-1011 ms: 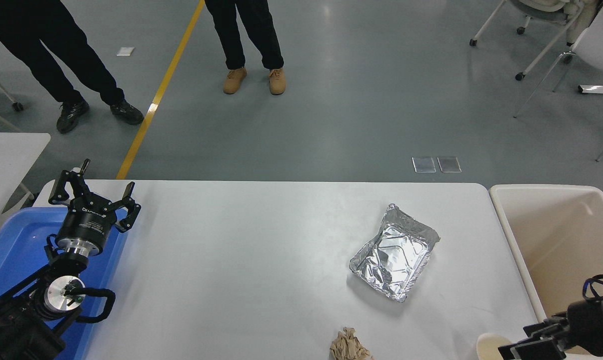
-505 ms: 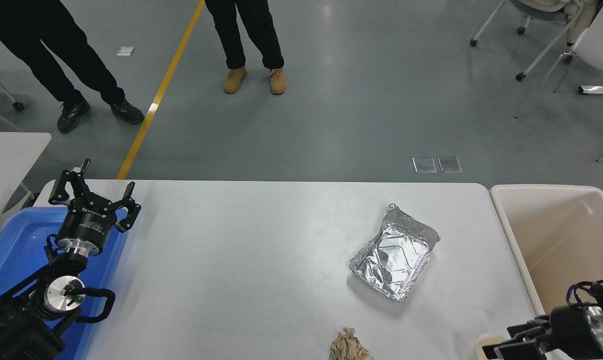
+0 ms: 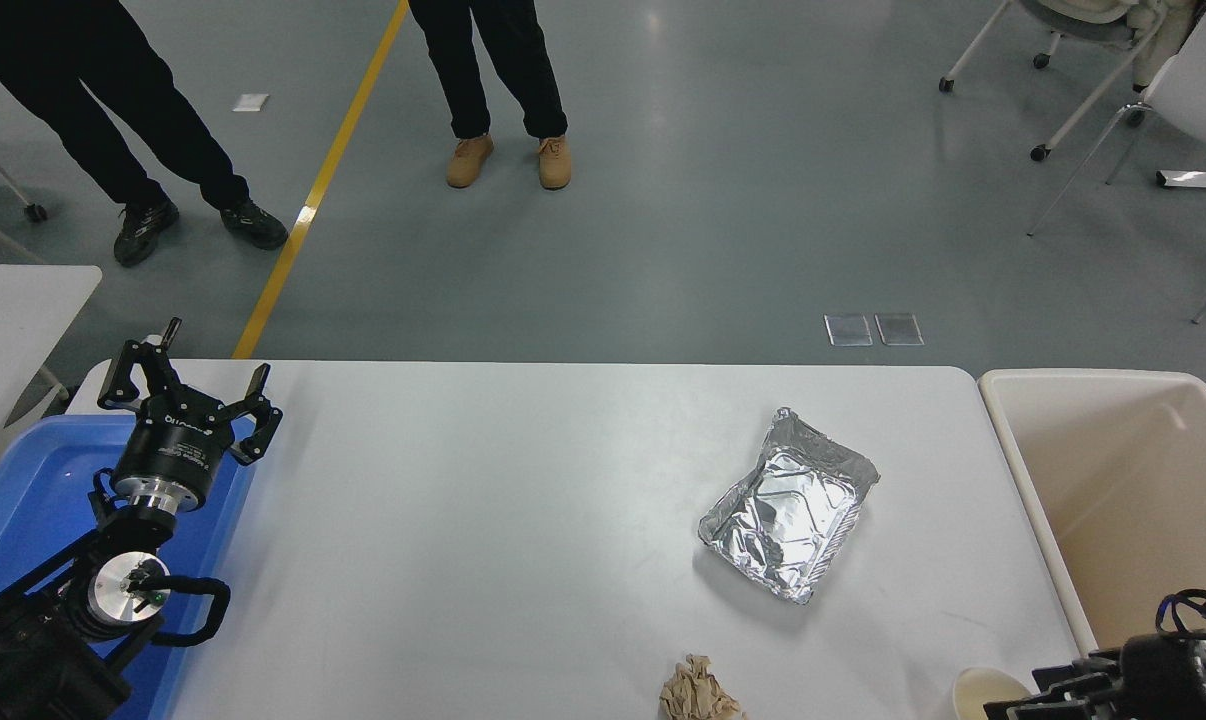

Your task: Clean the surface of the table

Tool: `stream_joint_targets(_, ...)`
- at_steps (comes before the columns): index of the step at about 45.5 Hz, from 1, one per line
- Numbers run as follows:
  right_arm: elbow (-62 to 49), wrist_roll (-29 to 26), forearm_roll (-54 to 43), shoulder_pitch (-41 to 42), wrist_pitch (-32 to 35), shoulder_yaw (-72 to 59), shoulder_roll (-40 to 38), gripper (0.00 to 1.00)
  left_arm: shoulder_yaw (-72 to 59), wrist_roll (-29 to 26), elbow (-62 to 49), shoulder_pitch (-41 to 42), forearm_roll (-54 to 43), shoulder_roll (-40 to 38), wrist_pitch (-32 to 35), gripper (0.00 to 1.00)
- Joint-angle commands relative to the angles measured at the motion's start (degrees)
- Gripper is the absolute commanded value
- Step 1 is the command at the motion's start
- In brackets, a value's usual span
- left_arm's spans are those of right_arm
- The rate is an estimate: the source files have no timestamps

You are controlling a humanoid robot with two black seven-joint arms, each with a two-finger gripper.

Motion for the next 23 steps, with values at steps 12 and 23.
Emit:
stream_joint_targets(12,-2.58,0.21,-0.20,-1.26,-2.71,-0.15,0.26,0.46,0.00,0.00,0.00,0.00,0.05,0.00,0.00,0.99)
stream_joint_targets(23,-2.84,0.29,-0.11,-1.08,-2.80,-0.15,0.26,0.38,0.00,0.00,0.00,0.00,0.05,0.00,0.00,0.99)
